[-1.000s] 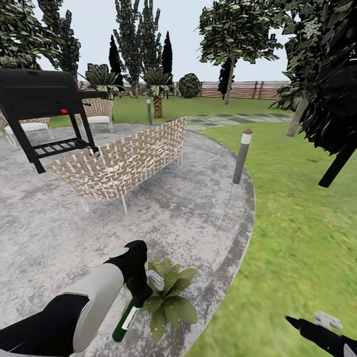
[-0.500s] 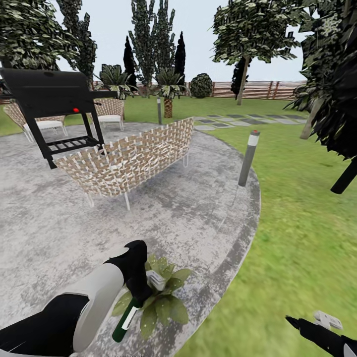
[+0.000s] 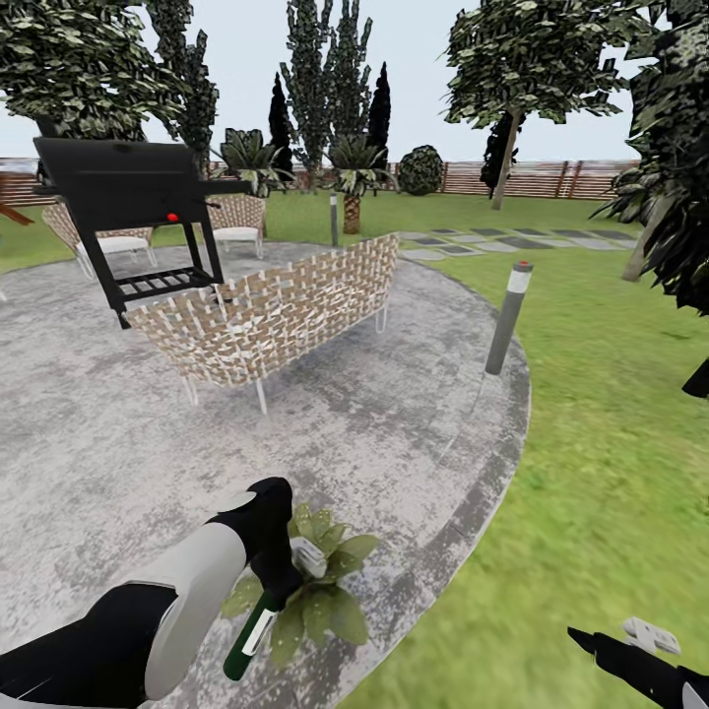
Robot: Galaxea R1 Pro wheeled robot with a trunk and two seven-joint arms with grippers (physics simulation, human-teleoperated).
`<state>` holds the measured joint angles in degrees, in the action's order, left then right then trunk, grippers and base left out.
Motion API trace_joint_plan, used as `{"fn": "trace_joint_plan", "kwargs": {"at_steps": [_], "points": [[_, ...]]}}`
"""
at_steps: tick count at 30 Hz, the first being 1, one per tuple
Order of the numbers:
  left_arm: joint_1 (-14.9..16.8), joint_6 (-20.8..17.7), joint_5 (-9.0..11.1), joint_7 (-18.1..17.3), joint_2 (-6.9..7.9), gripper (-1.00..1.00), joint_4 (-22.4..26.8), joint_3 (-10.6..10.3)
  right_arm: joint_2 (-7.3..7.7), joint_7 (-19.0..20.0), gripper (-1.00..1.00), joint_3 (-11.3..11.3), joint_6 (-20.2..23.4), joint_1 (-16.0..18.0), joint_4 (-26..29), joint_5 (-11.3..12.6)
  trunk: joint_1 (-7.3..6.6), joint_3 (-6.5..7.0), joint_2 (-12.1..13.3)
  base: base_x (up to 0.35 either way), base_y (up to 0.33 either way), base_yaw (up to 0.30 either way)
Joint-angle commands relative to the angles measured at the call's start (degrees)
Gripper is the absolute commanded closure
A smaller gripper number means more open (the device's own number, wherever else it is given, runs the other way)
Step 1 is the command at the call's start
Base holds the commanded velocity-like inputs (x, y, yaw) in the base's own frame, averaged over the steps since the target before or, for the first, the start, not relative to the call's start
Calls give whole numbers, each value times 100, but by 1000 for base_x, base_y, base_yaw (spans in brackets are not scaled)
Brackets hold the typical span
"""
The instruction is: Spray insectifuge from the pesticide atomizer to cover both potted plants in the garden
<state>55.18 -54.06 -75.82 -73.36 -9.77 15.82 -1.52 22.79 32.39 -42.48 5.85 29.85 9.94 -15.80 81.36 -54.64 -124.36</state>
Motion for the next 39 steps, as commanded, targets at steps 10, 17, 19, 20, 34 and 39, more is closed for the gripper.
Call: {"fn": "trace_joint_plan", "kwargs": {"at_steps": [10,17,19,20,34,39], "points": [[2,-52,-38,-56,1,100,9,-15,-2,30,-100,-50,39,3,8,-37,-1,-6,-3,0,-341,0],[1,-52,-38,-56,1,100,7,-15,-2,30,-100,-50,39,3,8,-37,-1,-6,-3,0,-295,104],[-3,-52,-38,-56,1,100,4,-15,-2,30,-100,-50,39,3,8,-37,-1,-6,-3,0,-57,261],[-5,-52,-38,-56,1,100,1,-15,-2,30,-100,-50,39,3,8,-37,-1,-6,-3,0,-23,269],[-16,-34,-30,6,141,100,-598,-6,-2,30,-100,-50,39,3,8,-38,-1,-6,-3,0,-2,249],[-16,-38,-30,6,134,100,-565,-10,-2,30,-100,-50,39,3,8,-45,-1,-6,-3,0,0,33]]}}
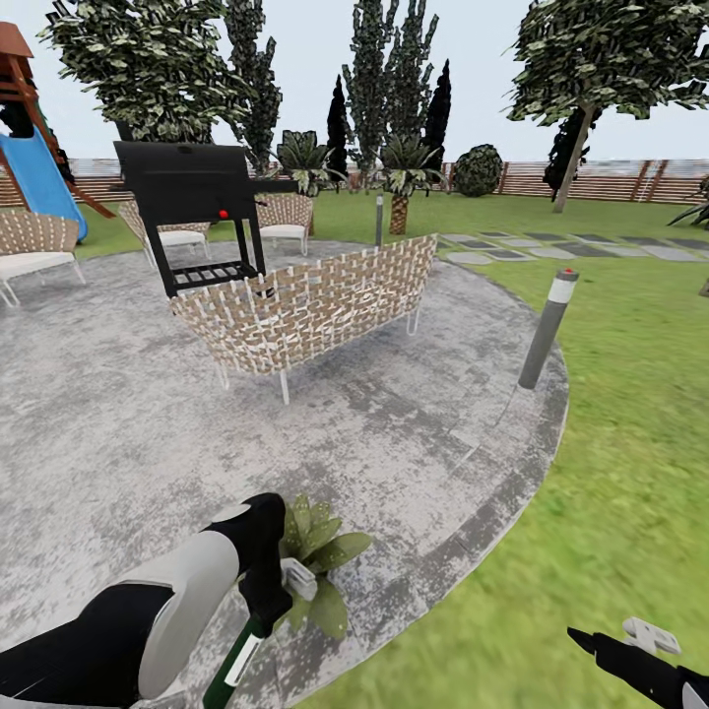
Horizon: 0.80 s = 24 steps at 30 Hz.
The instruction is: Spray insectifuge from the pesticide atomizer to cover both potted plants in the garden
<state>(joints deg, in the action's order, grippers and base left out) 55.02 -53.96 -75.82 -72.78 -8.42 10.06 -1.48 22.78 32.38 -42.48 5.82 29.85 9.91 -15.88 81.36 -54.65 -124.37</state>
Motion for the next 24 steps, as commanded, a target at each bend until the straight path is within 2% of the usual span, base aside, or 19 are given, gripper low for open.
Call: {"fn": "trace_joint_plan", "kwargs": {"at_steps": [1,3,5,6,8,13,21,24], "points": [[0,-47,-29,-46,-1,100,16,-15,-2,32,-100,-49,42,3,11,-38,-1,-5,-2,0,0,4],[0,-41,-24,33,-8,100,20,-18,-2,32,-100,-49,42,3,11,-38,-1,-5,-2,0,0,2],[0,-38,-11,268,-21,100,18,-17,-2,32,-100,-49,42,3,11,-38,-1,-5,-2,0,0,0],[-6,-36,10,527,-26,100,4,-11,-2,32,-100,-49,42,2,11,-38,-1,-5,-2,0,0,0],[-116,-30,20,660,-27,100,-5,-4,-2,32,-100,-49,42,3,11,-38,-1,-5,-2,0,0,0],[-375,-19,25,710,-28,100,20,-2,-2,32,-100,-49,42,3,5,-38,-1,-5,-2,0,0,0],[-395,-14,32,713,-28,100,45,5,-2,32,-100,-49,42,3,4,-38,-1,-5,-2,0,0,0],[-395,-14,32,713,-33,100,371,2,-2,32,-100,-49,42,2,5,-38,-1,-5,-2,185,0,0]]}}
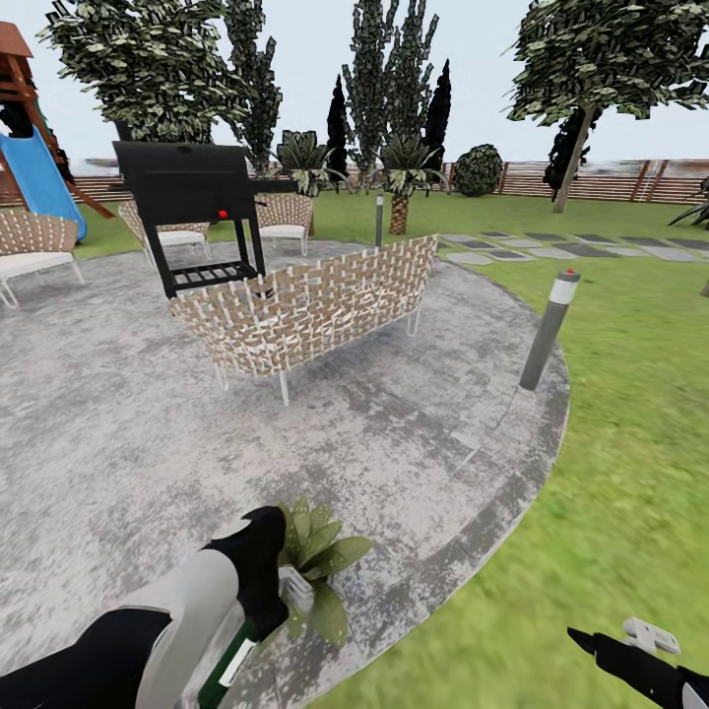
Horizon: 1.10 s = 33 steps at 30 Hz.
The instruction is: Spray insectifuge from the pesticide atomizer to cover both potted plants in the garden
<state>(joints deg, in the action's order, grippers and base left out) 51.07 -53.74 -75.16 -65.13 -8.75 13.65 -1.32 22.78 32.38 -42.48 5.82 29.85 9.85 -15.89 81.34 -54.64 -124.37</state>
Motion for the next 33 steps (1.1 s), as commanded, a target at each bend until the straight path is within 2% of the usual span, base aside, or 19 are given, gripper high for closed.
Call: {"fn": "trace_joint_plan", "kwargs": {"at_steps": [1,5,7,9,17,22,33], "points": [[0,-36,-34,-52,-10,100,29,-15,-2,32,-100,-49,42,3,13,-37,1,-6,-2,172,0,0],[0,-35,28,-52,-37,100,56,-17,-2,24,-100,-49,42,4,16,-37,1,-6,-2,48,0,75],[0,-37,192,-52,-41,100,58,-18,-2,25,-100,-49,42,4,16,-37,1,-6,-2,6,0,245],[0,-39,259,-52,-41,100,53,-18,0,24,-100,-49,42,4,17,-37,1,-6,-2,2,-61,193],[-16,-40,290,-53,-39,100,33,-9,-2,27,-100,-49,42,4,17,-32,1,-6,-2,0,-281,45],[-26,-40,291,-57,-39,100,27,-9,-2,24,-100,-49,42,4,17,-35,1,-6,-2,0,-320,232],[-27,-40,291,-61,-39,100,24,-9,-2,25,-100,-49,42,4,17,-37,1,-6,-2,3,-39,272]]}}
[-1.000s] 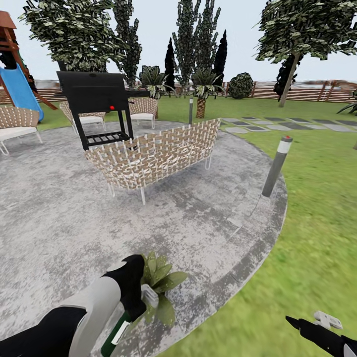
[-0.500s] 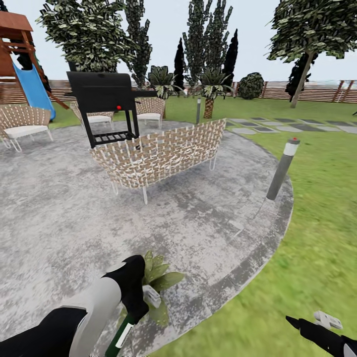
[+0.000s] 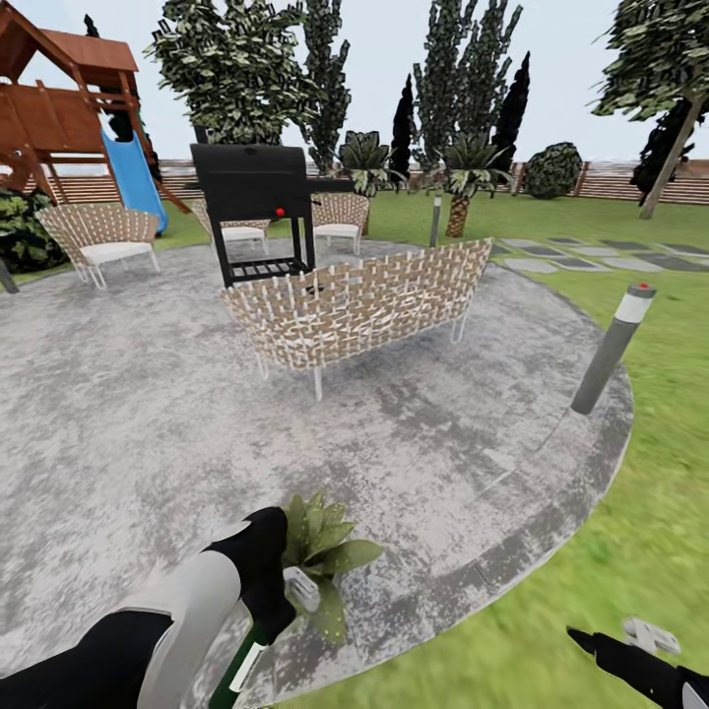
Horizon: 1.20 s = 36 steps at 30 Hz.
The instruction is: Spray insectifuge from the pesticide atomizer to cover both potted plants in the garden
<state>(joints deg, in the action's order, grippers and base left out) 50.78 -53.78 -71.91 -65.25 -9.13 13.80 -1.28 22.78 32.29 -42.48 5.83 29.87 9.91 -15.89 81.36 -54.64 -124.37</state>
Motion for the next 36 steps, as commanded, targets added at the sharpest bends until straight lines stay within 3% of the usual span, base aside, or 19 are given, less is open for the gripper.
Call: {"fn": "trace_joint_plan", "kwargs": {"at_steps": [1,12,26,36], "points": [[2,-36,-34,-49,-2,100,9,-13,-1,33,-100,-50,41,1,11,-36,-1,-5,-2,93,-149,168],[2,-40,-25,-49,-2,100,-7,-13,-1,34,-100,-50,41,0,11,-36,-1,-5,-2,145,-264,26],[1,-44,-25,-49,-2,100,-27,-13,-1,32,-100,-50,41,1,11,-36,-1,-5,-2,8,-67,253],[2,-45,-25,-56,-12,100,-18,-21,-1,32,-100,-50,41,0,11,-36,-1,-5,-2,0,-279,38]]}}
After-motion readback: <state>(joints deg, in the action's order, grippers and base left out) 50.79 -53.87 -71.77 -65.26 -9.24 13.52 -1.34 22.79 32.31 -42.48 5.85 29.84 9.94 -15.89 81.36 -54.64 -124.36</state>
